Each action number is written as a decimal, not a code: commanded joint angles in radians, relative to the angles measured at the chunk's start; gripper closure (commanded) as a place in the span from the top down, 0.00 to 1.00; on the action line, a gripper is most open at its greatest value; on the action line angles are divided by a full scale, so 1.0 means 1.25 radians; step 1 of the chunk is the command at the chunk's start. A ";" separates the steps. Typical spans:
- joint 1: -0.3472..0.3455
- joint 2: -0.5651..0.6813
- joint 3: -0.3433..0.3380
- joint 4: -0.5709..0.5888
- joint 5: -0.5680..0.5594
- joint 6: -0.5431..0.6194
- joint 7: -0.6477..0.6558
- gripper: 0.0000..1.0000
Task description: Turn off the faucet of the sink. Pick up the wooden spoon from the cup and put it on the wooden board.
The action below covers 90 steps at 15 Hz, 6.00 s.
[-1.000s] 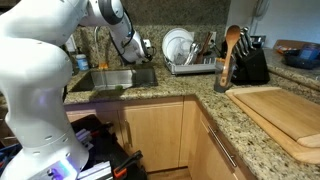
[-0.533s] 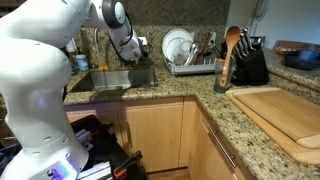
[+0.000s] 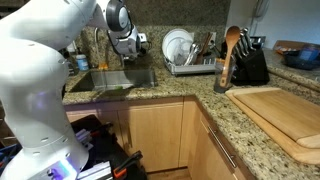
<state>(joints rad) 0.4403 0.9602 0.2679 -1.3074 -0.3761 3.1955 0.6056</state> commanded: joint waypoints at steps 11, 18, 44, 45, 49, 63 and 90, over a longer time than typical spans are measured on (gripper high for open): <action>-0.038 -0.034 0.060 -0.097 0.002 0.061 0.082 1.00; -0.017 -0.008 0.104 -0.075 0.204 0.047 -0.100 1.00; 0.153 -0.055 -0.202 -0.115 0.141 0.000 -0.010 1.00; 0.155 -0.056 -0.218 -0.091 0.136 0.005 -0.014 1.00; 0.157 -0.040 -0.209 -0.097 0.136 0.005 -0.011 1.00; 0.114 -0.002 -0.134 -0.063 0.119 0.177 0.100 1.00; -0.113 -0.394 0.045 -0.321 0.220 -0.021 -0.050 1.00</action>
<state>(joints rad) 0.3738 0.5827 0.2339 -1.5791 -0.1041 3.2290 0.5481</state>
